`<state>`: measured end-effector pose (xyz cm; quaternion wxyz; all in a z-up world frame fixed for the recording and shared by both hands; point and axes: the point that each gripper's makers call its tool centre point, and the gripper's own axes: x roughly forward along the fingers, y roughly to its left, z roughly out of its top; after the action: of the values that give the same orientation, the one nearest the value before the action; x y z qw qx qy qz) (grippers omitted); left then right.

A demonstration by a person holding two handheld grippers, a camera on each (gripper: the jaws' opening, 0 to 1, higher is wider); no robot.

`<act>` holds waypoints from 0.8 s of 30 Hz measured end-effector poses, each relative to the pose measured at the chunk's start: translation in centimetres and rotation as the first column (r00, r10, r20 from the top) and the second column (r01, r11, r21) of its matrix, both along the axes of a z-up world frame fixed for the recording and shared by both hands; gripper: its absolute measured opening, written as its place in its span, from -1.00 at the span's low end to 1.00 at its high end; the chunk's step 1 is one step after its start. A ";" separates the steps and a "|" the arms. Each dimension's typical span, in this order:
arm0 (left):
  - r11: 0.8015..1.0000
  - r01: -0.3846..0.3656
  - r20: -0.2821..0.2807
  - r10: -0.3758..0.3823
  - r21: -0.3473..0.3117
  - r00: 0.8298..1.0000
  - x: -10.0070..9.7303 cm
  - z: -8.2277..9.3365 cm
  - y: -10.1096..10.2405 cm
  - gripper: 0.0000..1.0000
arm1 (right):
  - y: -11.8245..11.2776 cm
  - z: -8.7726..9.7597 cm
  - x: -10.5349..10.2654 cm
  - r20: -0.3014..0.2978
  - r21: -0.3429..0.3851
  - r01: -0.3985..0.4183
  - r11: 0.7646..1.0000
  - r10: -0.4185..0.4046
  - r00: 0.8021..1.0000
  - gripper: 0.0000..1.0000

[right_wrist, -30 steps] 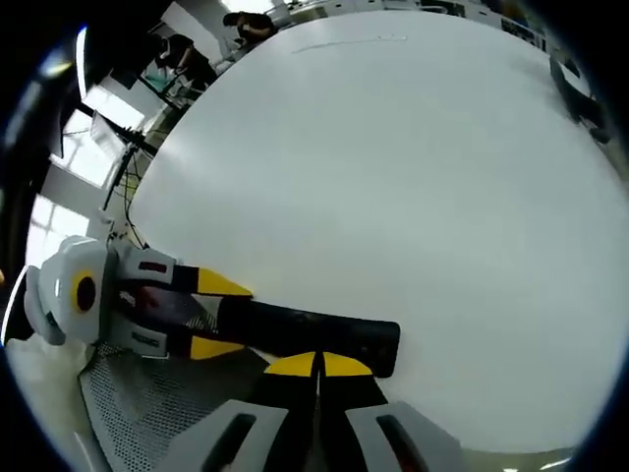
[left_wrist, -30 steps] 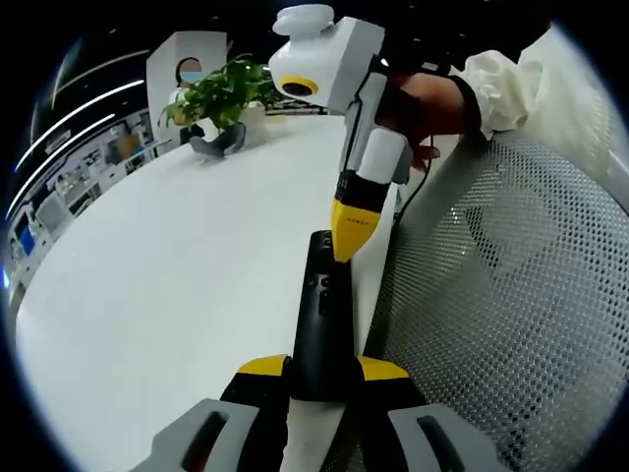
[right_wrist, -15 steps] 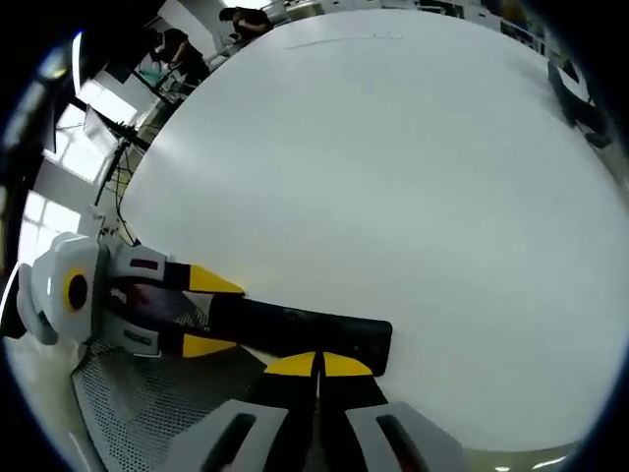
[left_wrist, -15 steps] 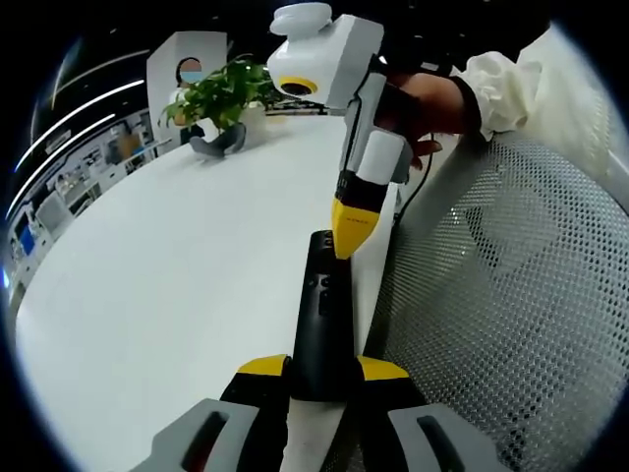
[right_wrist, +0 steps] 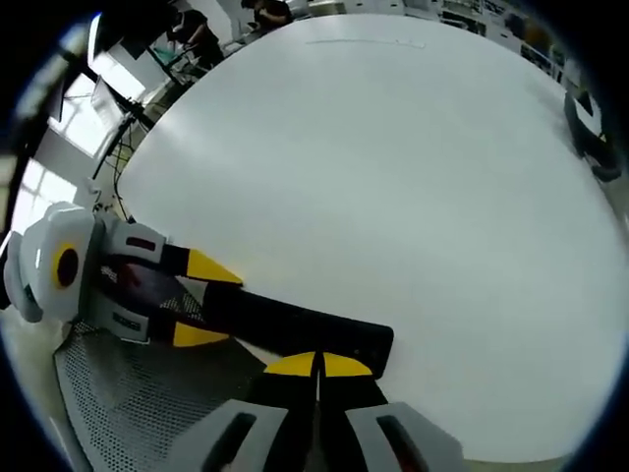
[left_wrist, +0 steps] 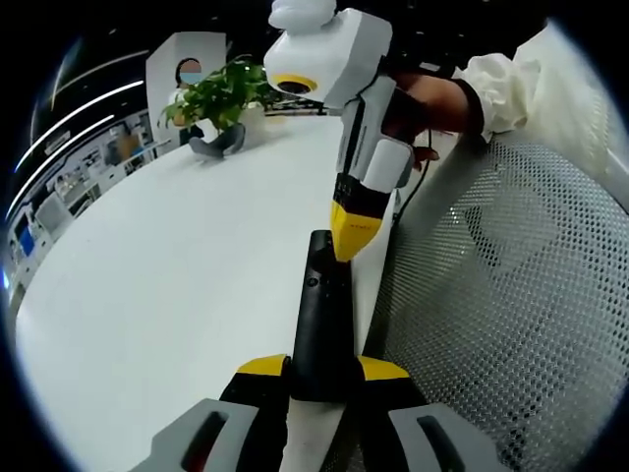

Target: Press the specified remote control buttons in sequence, fully releasing each button before pressing the next.

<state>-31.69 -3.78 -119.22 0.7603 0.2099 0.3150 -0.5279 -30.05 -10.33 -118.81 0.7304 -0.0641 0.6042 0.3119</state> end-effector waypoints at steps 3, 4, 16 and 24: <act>1.000 0.000 0.000 0.000 -0.001 1.000 0.0 0.0 0.0 -0.49 | 0.0 0.0 0.0 0.010 -0.004 -0.011 1.000 0.011 1.000 -1.00; 1.000 0.000 0.000 0.000 -0.001 1.000 0.0 0.0 0.0 -0.49 | 0.0 0.0 0.0 0.011 -0.009 -0.009 1.000 0.009 1.000 -1.00; 1.000 0.002 0.000 -0.002 0.001 1.000 0.0 0.0 0.0 -0.50 | 0.1 0.0 0.1 0.031 -0.039 -0.033 0.999 0.034 0.999 -1.00; 1.000 0.016 0.004 -0.017 0.008 1.000 0.0 0.0 0.0 -0.51 | -0.1 0.1 0.2 0.040 -0.058 -0.045 0.997 0.047 0.998 -1.00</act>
<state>-31.70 -3.82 -119.21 0.7556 0.2164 0.3139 -0.5326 -29.84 -10.39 -118.73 0.7332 -0.1053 0.5960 0.3099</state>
